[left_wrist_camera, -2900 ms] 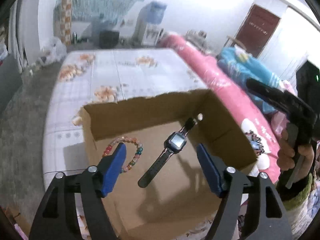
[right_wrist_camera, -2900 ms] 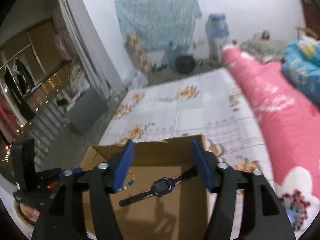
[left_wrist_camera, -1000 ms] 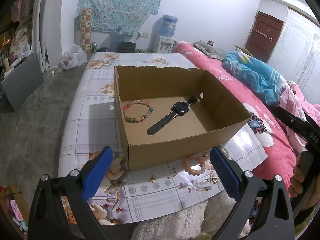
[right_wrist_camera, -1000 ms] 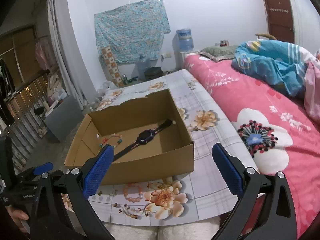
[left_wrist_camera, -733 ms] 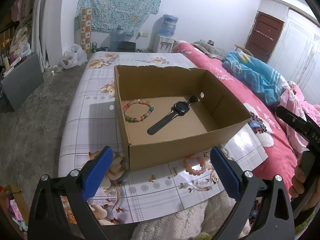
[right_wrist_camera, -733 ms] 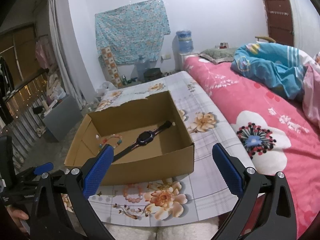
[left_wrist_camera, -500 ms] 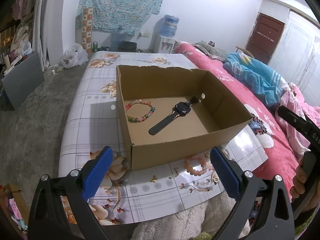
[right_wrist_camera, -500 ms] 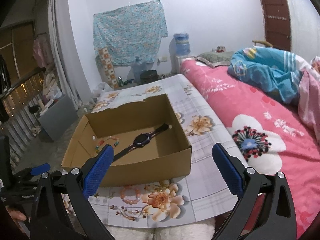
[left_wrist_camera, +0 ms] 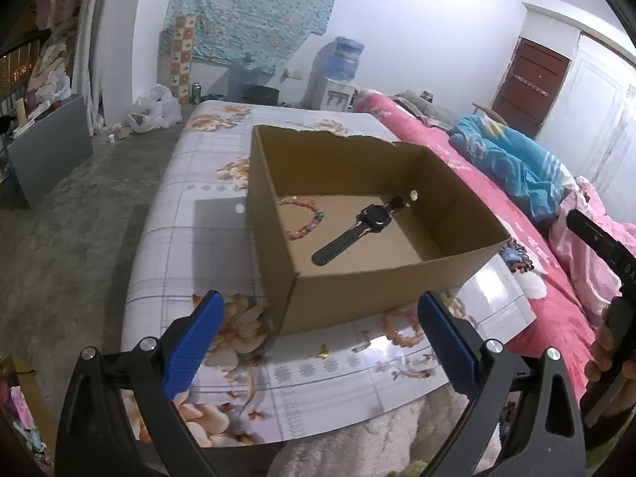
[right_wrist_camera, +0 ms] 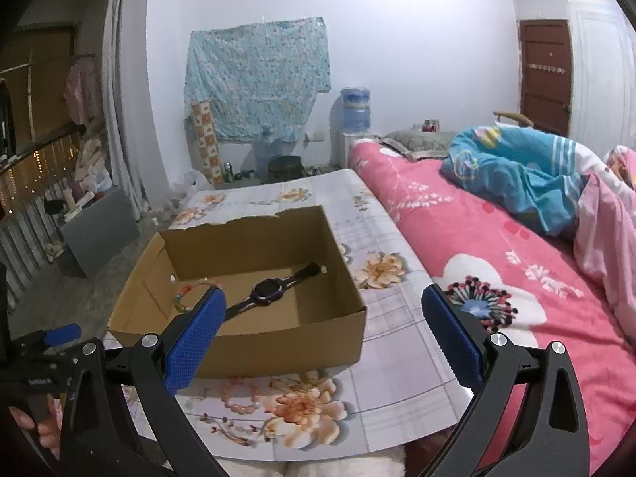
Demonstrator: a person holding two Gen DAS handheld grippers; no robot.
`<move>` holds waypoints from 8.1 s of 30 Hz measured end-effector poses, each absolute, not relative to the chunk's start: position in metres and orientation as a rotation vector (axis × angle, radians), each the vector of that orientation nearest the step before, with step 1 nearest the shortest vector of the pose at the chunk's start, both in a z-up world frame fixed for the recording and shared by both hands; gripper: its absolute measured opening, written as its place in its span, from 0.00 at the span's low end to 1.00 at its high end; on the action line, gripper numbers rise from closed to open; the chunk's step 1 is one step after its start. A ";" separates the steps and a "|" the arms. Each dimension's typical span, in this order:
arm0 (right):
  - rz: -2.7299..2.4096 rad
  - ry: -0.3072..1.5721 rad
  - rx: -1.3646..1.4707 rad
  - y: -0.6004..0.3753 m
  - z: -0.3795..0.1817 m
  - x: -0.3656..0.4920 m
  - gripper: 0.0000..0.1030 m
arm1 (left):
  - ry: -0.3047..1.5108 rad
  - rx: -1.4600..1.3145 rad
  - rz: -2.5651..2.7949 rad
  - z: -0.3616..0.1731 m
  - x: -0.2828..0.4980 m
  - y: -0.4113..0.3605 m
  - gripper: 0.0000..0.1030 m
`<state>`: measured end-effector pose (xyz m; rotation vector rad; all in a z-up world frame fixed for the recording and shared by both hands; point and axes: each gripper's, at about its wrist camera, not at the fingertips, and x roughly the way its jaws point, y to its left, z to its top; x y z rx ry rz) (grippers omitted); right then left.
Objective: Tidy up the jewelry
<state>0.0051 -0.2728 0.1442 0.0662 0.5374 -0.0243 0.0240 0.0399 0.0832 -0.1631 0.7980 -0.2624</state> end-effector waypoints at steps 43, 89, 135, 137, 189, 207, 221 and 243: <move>0.384 0.991 0.223 -0.169 0.009 0.016 0.28 | 0.825 0.184 -0.540 -0.016 0.026 0.002 0.21; 0.412 0.978 0.245 -0.174 0.006 0.016 0.27 | 0.849 0.281 -0.478 -0.022 0.038 0.000 0.00; 0.400 0.978 0.295 -0.185 0.004 0.014 0.29 | 0.876 0.231 -0.402 -0.030 0.037 -0.024 0.12; 0.401 0.975 0.295 -0.186 0.004 0.014 0.29 | 0.879 0.220 -0.405 -0.030 0.038 -0.023 0.12; 0.446 0.979 0.349 -0.187 0.019 0.051 0.00 | 0.732 0.132 -0.449 0.003 0.013 0.013 0.12; 0.593 0.754 0.409 -0.228 0.122 0.082 0.00 | 0.613 0.040 -0.631 0.098 0.051 0.001 0.12; 0.540 1.075 0.375 -0.244 0.078 0.211 0.00 | 1.048 -0.018 -0.625 0.061 0.219 -0.052 0.11; 0.433 1.258 0.307 -0.238 0.059 0.283 0.15 | 1.365 -0.110 -0.490 0.004 0.302 -0.062 0.16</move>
